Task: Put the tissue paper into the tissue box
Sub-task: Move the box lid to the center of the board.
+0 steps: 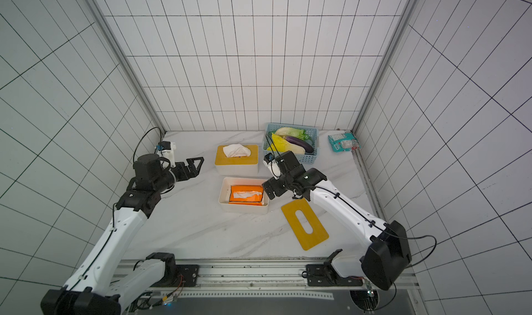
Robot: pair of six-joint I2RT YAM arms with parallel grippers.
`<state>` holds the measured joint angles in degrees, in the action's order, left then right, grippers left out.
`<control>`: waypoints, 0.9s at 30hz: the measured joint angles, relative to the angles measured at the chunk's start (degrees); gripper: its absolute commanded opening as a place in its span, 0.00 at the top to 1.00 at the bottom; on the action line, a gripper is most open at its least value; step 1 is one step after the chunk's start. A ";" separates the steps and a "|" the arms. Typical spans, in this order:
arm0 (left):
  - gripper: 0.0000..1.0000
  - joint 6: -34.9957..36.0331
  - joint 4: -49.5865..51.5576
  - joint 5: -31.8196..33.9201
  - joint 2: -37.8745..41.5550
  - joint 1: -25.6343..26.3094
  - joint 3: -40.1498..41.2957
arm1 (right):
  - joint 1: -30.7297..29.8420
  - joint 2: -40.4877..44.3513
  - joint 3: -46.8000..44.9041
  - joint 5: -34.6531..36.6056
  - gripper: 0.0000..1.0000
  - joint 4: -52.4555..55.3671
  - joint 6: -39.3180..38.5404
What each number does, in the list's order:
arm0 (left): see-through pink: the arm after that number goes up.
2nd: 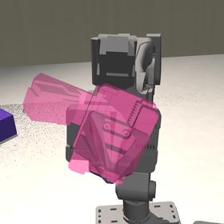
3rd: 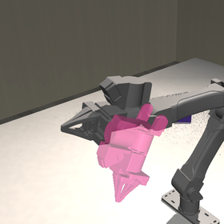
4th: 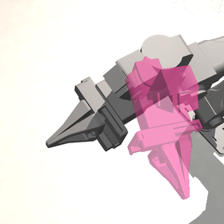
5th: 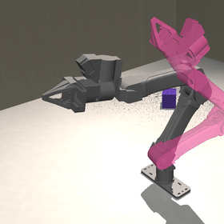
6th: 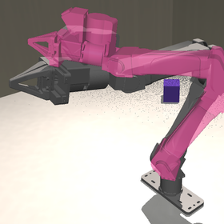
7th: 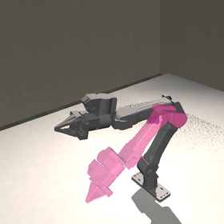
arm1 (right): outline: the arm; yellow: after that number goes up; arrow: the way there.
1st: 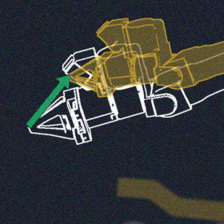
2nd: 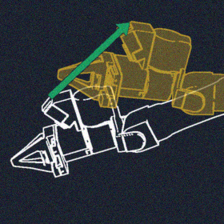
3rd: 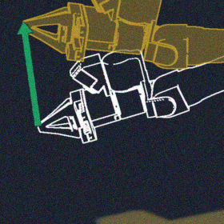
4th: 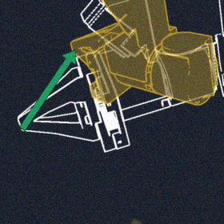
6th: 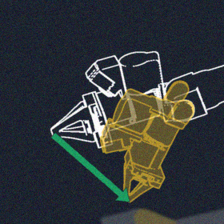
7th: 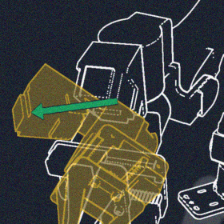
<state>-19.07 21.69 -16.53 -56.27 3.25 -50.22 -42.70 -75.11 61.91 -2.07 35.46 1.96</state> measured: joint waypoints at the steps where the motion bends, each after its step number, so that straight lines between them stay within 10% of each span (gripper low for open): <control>1: 0.02 -0.02 -0.02 -0.09 0.00 -0.04 0.00 | 0.00 1.22 -2.45 1.46 0.01 0.90 2.71; 12: 0.02 -0.04 -0.02 -0.28 -0.07 -0.09 0.00 | -0.50 4.72 -16.68 7.93 0.19 7.21 21.90; 27: 0.02 -0.09 -0.02 -0.28 -0.07 -0.09 0.00 | -2.54 -3.56 -20.70 7.82 0.30 3.39 26.21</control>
<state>-19.16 21.67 -16.82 -56.34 3.16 -50.22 -45.23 -78.67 41.21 5.76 38.85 28.16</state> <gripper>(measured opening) 0.983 0.722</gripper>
